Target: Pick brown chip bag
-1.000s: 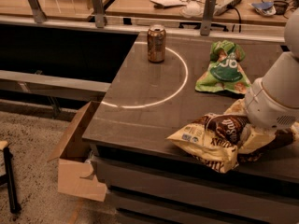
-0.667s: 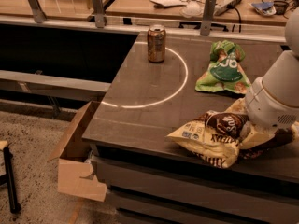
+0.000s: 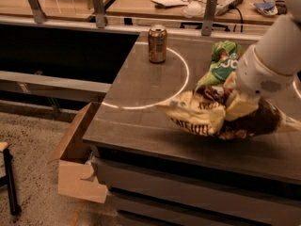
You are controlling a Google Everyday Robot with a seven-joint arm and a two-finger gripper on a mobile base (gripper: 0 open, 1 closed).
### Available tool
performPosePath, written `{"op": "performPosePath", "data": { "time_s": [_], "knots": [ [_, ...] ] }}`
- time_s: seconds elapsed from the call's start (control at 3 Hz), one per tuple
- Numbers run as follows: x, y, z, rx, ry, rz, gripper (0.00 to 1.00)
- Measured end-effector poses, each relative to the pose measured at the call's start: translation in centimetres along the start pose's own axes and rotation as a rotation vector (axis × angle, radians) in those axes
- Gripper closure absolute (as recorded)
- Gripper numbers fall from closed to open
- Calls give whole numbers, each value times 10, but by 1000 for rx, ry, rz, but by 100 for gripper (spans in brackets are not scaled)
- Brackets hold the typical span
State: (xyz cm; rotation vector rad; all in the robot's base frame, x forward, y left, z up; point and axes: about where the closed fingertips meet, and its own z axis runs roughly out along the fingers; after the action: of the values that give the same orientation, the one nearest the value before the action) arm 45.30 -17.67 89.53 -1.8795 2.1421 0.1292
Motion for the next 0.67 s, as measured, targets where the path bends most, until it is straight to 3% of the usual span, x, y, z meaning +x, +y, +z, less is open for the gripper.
{"op": "performPosePath", "data": {
  "time_s": [0.33, 0.67],
  "knots": [
    [-36, -32, -22, 61, -52, 105, 100],
    [-43, -37, -26, 72, -62, 135, 100]
  ]
}}
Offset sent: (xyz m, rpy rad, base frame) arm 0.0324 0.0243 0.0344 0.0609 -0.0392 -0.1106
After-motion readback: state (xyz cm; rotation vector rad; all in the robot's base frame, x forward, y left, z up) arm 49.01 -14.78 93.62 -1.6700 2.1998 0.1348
